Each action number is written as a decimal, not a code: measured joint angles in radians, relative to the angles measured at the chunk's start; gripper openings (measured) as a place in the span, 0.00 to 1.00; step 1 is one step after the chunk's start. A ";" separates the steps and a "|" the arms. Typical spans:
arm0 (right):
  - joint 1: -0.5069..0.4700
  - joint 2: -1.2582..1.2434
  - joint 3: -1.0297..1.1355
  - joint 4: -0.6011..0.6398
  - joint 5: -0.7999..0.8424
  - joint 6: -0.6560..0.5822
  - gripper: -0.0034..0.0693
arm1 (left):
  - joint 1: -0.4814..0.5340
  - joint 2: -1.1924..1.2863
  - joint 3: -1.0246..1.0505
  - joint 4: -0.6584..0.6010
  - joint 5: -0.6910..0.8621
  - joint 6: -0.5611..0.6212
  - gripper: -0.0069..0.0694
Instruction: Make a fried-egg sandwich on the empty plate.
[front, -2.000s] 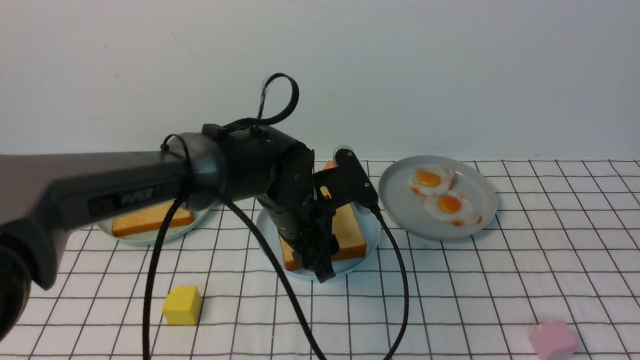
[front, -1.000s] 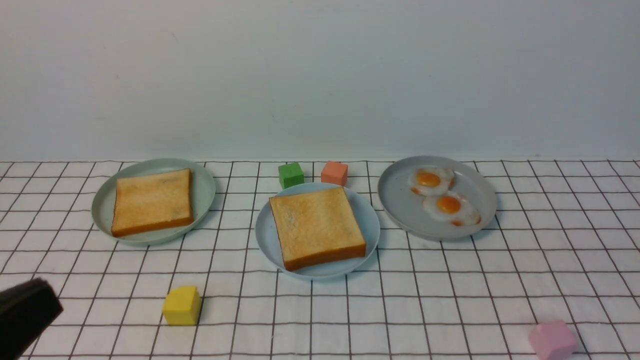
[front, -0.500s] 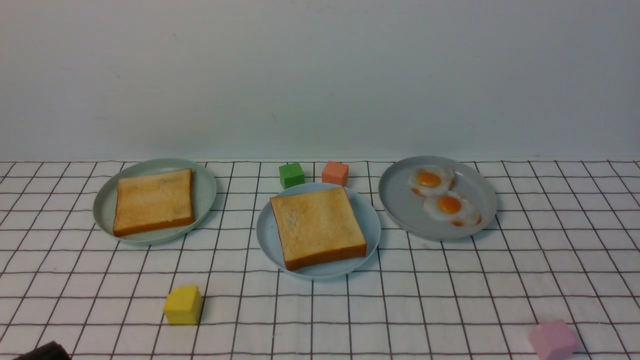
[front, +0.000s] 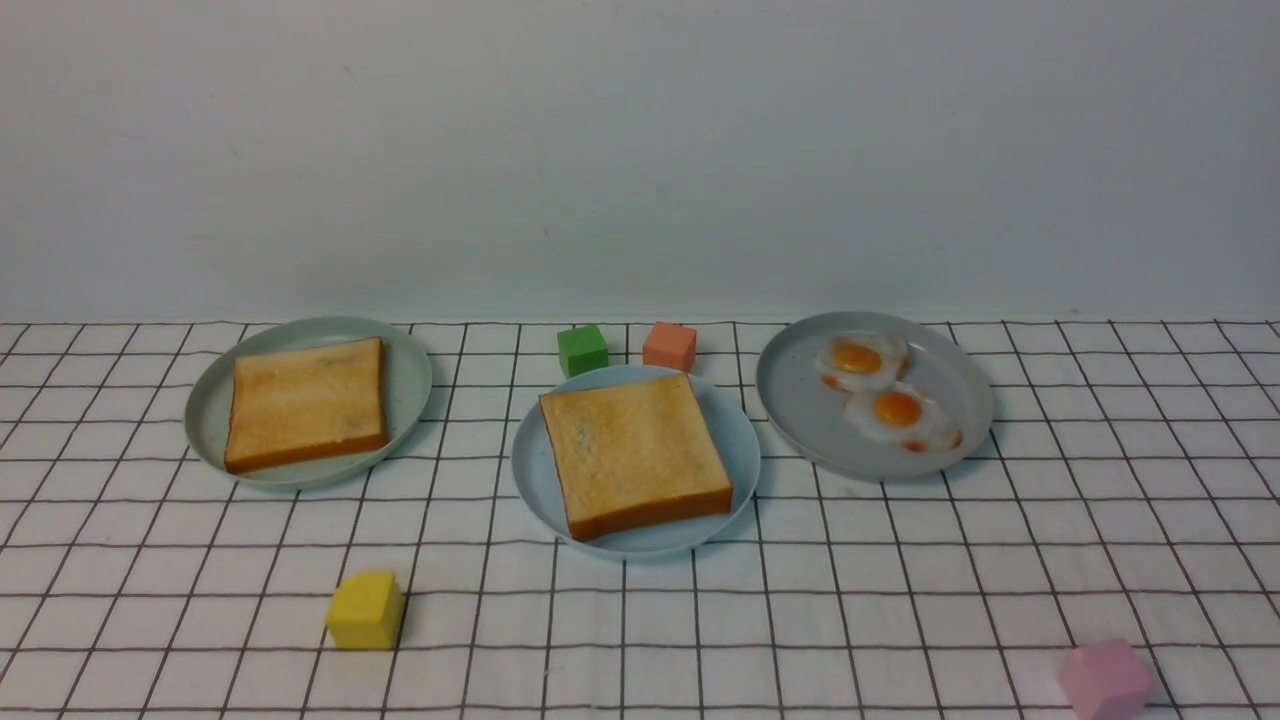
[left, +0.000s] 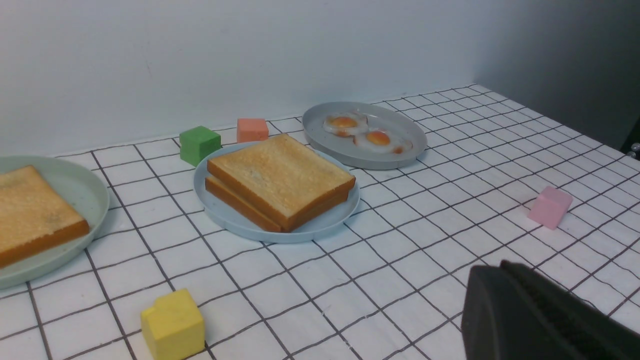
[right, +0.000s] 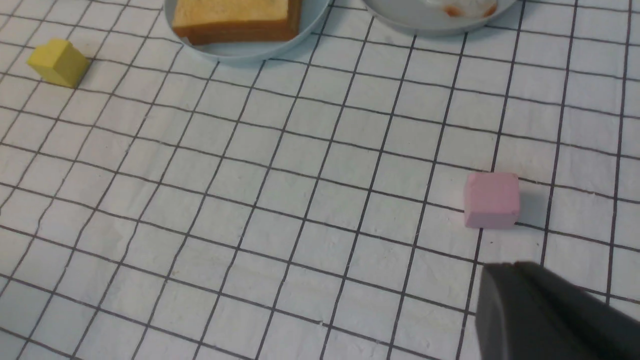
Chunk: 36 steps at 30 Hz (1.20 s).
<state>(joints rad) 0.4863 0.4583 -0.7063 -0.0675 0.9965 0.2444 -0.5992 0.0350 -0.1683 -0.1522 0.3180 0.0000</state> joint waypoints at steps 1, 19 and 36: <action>-0.068 -0.024 0.018 0.008 -0.068 -0.032 0.08 | 0.000 0.000 0.000 0.000 0.002 0.000 0.07; -0.346 -0.469 0.724 0.161 -0.612 -0.295 0.03 | 0.000 0.000 0.001 0.000 0.017 0.000 0.07; -0.347 -0.469 0.723 0.263 -0.592 -0.254 0.04 | 0.000 0.000 0.001 0.000 0.026 0.000 0.09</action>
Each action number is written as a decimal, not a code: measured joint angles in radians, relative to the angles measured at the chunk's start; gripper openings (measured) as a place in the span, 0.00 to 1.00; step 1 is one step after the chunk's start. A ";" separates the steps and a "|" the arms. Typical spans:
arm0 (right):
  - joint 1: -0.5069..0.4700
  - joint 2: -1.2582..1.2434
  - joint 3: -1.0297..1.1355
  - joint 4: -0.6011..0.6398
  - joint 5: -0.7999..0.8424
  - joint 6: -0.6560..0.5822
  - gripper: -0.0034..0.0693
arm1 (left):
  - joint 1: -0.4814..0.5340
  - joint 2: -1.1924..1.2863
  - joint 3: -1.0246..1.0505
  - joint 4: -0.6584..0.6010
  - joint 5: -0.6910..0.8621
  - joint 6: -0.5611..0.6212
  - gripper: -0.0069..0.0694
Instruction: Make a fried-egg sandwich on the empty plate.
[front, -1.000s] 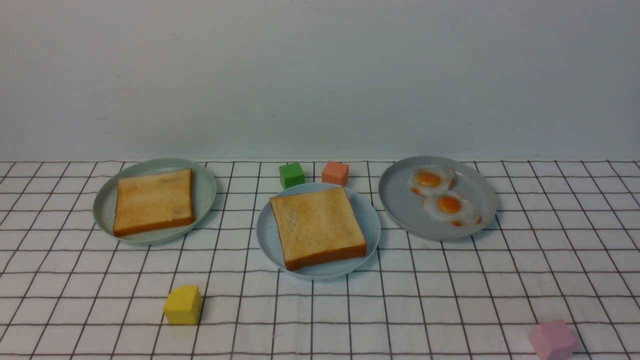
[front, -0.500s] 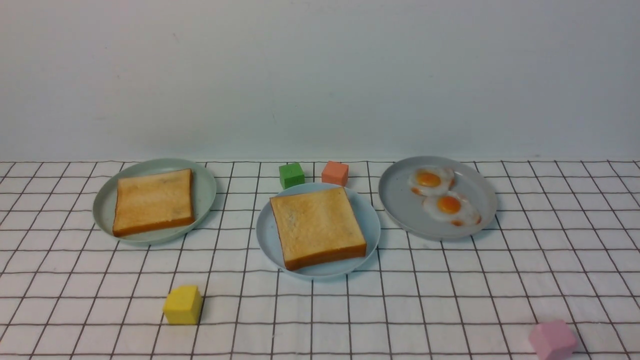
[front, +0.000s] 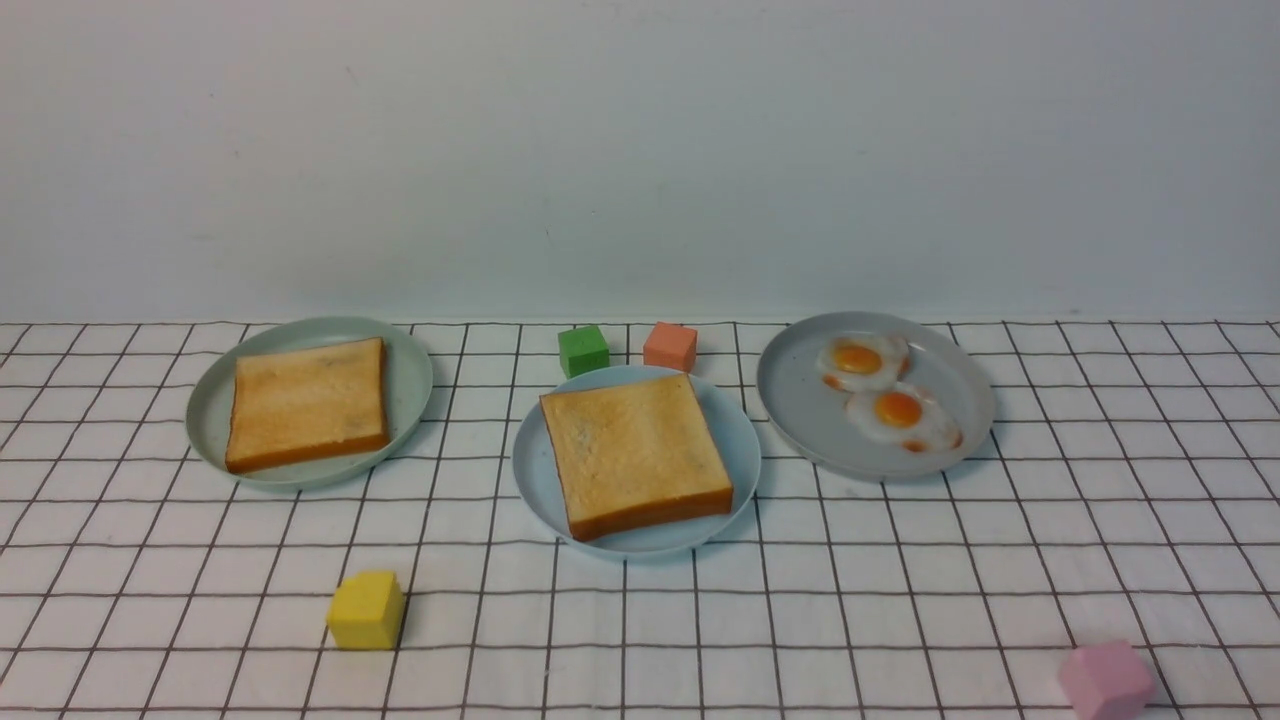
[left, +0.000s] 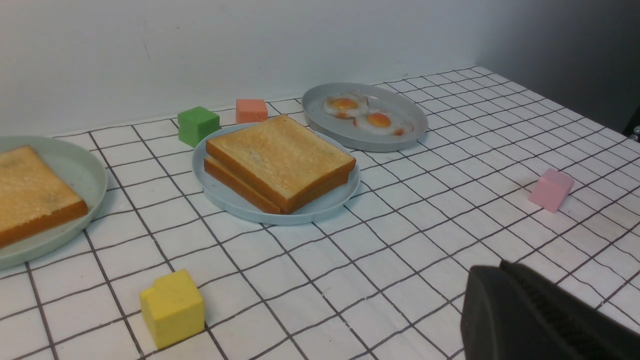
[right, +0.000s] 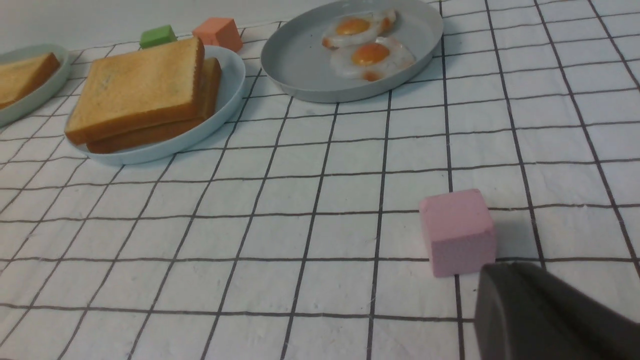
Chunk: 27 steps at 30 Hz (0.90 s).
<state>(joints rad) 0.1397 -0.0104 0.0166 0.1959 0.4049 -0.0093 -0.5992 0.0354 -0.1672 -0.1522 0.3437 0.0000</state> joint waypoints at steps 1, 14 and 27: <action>0.000 0.000 0.000 0.000 0.000 0.000 0.04 | 0.000 0.000 0.000 0.000 0.000 0.000 0.09; 0.000 0.000 0.000 0.000 0.001 0.003 0.05 | 0.039 0.000 0.015 0.043 -0.050 -0.007 0.09; 0.000 0.000 0.000 0.003 0.003 0.003 0.07 | 0.636 -0.047 0.194 0.041 0.035 -0.124 0.07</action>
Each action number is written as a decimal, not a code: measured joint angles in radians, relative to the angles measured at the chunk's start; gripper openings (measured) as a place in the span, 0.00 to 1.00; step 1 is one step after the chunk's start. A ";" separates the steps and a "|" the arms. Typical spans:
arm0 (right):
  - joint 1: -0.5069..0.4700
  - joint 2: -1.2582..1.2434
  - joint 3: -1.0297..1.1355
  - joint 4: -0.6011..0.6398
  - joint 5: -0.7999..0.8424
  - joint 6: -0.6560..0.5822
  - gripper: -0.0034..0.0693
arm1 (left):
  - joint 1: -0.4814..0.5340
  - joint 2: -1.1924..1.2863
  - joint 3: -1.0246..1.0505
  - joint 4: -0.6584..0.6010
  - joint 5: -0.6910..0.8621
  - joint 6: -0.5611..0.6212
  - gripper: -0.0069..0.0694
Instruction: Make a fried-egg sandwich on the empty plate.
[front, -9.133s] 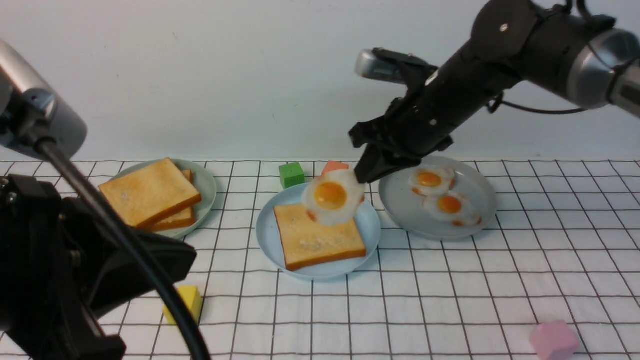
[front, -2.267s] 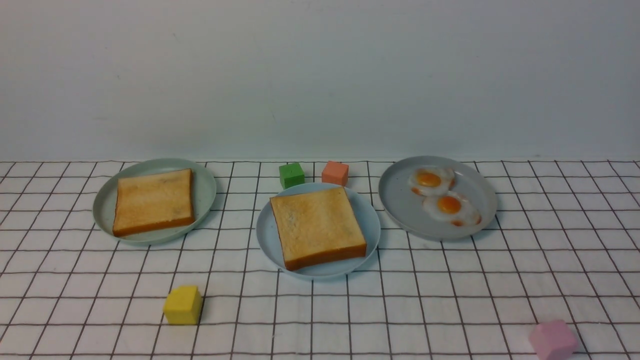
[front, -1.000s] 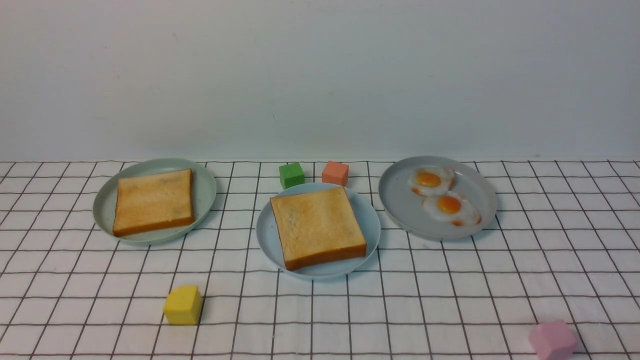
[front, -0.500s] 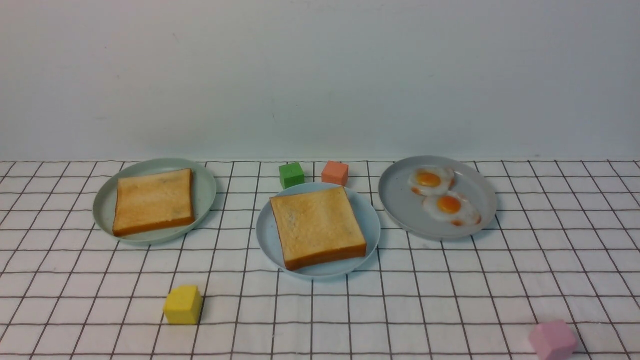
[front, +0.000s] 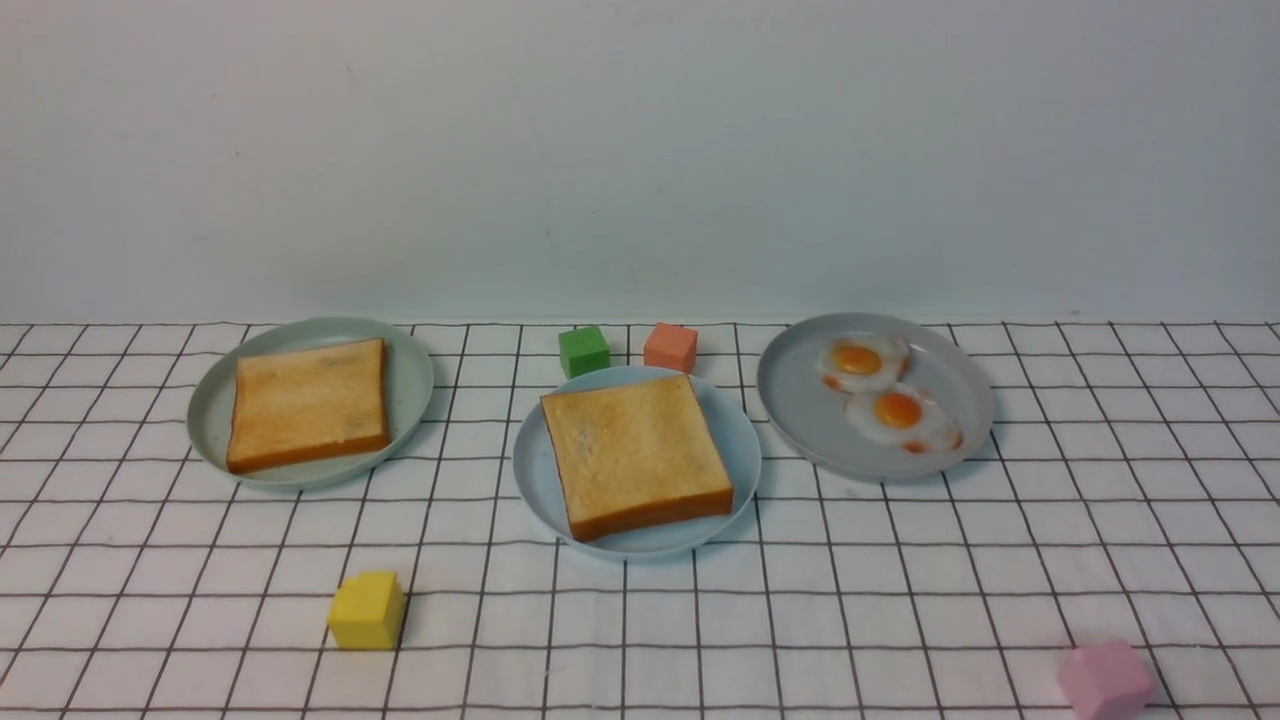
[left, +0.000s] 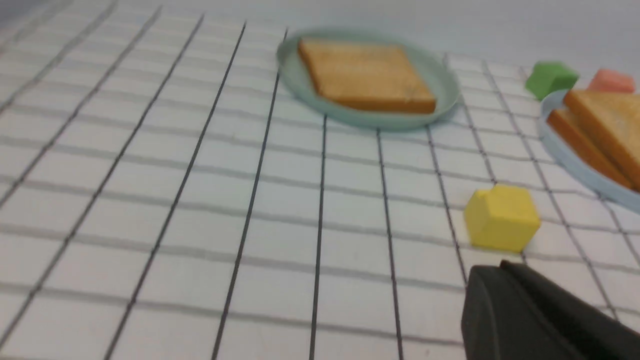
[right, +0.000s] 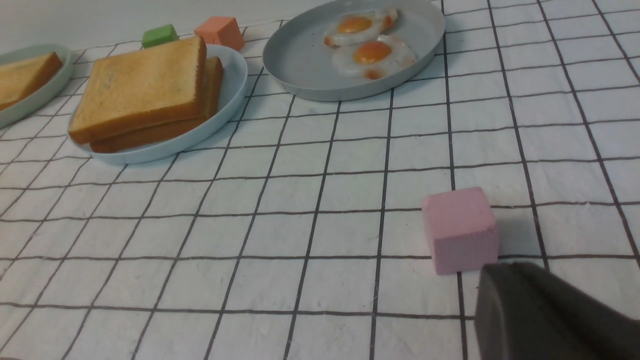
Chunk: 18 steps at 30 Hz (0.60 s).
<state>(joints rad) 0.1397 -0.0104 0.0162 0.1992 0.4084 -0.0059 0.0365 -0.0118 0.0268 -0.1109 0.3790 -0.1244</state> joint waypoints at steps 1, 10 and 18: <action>0.000 0.000 0.000 0.000 0.000 0.000 0.07 | 0.005 0.000 0.003 -0.002 0.009 -0.012 0.07; 0.000 0.000 0.000 0.000 0.000 0.000 0.08 | 0.006 0.000 0.004 -0.007 0.011 -0.040 0.07; 0.000 0.000 0.000 0.000 0.000 0.000 0.10 | 0.006 0.000 0.004 -0.007 0.010 -0.040 0.07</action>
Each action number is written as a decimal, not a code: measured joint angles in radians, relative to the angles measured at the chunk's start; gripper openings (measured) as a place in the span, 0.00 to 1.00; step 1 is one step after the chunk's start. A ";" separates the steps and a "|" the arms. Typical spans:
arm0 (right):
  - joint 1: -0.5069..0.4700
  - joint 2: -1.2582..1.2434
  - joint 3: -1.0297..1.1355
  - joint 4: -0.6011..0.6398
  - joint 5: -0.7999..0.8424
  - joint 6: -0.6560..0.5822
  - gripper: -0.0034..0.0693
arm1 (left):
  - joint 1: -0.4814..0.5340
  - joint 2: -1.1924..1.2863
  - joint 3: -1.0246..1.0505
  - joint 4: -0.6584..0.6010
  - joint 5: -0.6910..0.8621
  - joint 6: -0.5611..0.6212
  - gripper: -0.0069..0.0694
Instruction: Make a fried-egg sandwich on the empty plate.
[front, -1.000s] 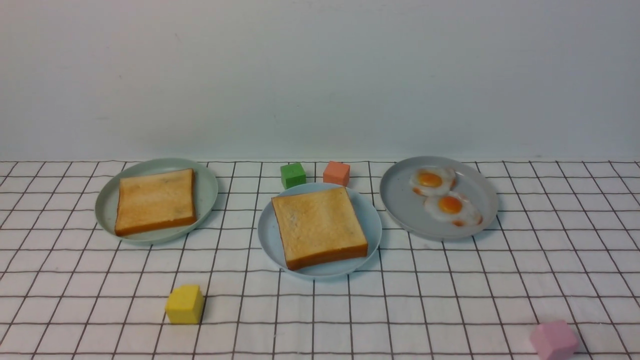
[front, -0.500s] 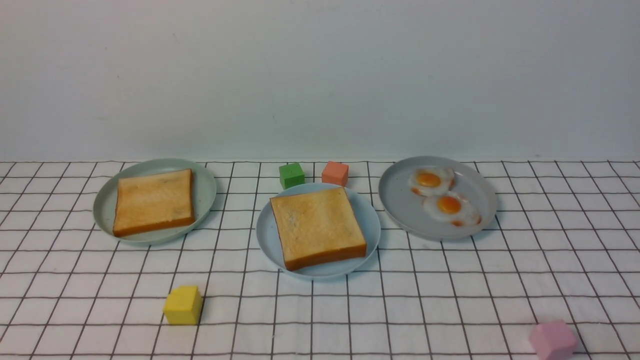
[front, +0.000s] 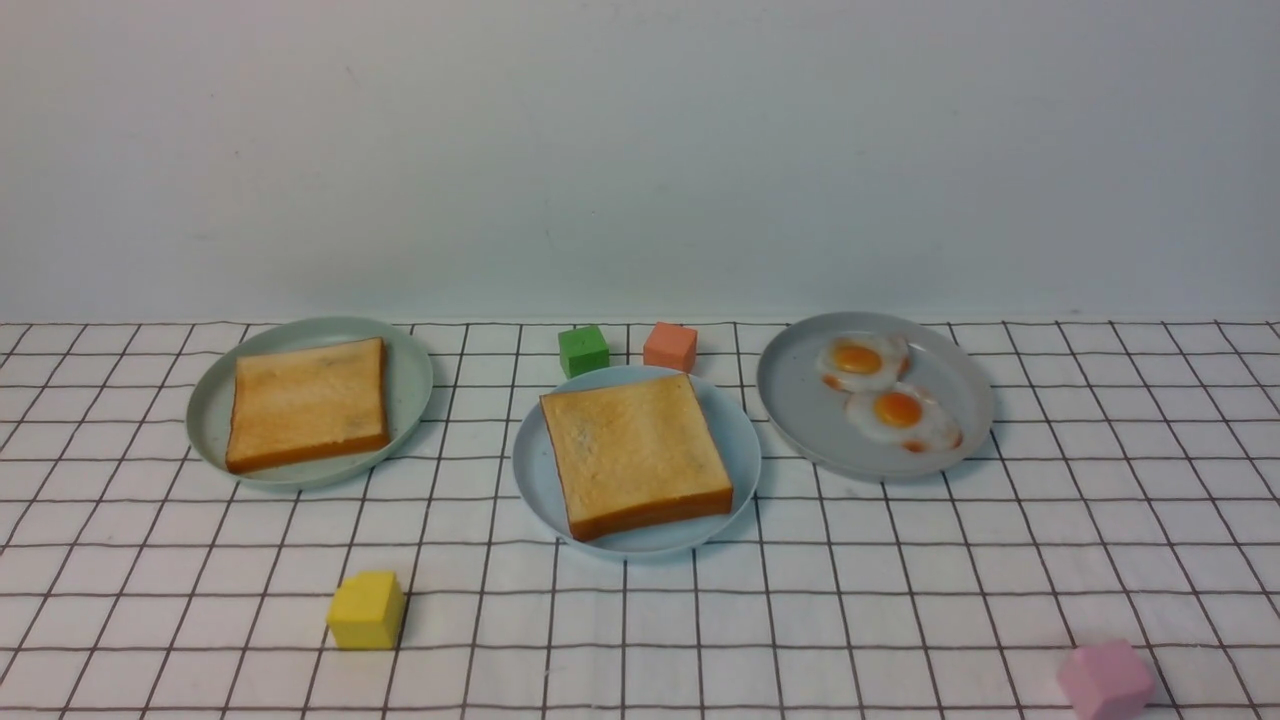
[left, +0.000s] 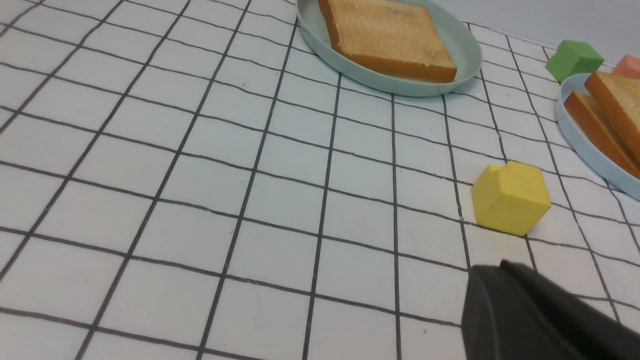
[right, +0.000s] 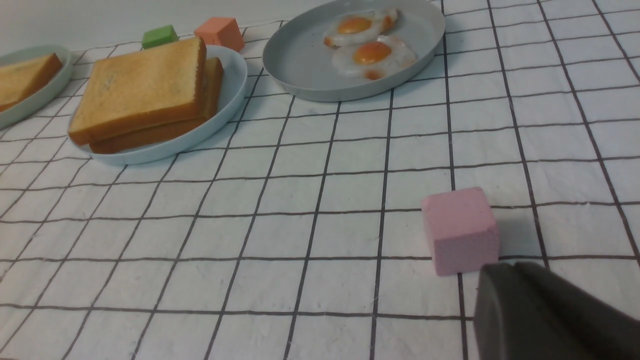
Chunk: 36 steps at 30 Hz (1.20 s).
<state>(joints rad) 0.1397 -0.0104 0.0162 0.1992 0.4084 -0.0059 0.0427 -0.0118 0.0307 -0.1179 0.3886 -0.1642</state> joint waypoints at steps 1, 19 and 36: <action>0.000 0.000 0.000 0.000 0.000 0.000 0.10 | 0.000 0.000 0.000 0.000 0.000 0.000 0.07; 0.000 0.000 0.000 0.000 0.000 0.000 0.14 | 0.000 0.000 0.000 0.000 -0.001 0.000 0.07; 0.000 0.000 0.000 0.000 0.000 0.000 0.16 | 0.000 0.000 0.000 0.000 -0.001 0.000 0.09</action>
<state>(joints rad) 0.1397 -0.0104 0.0162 0.1992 0.4084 -0.0059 0.0429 -0.0118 0.0307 -0.1179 0.3877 -0.1642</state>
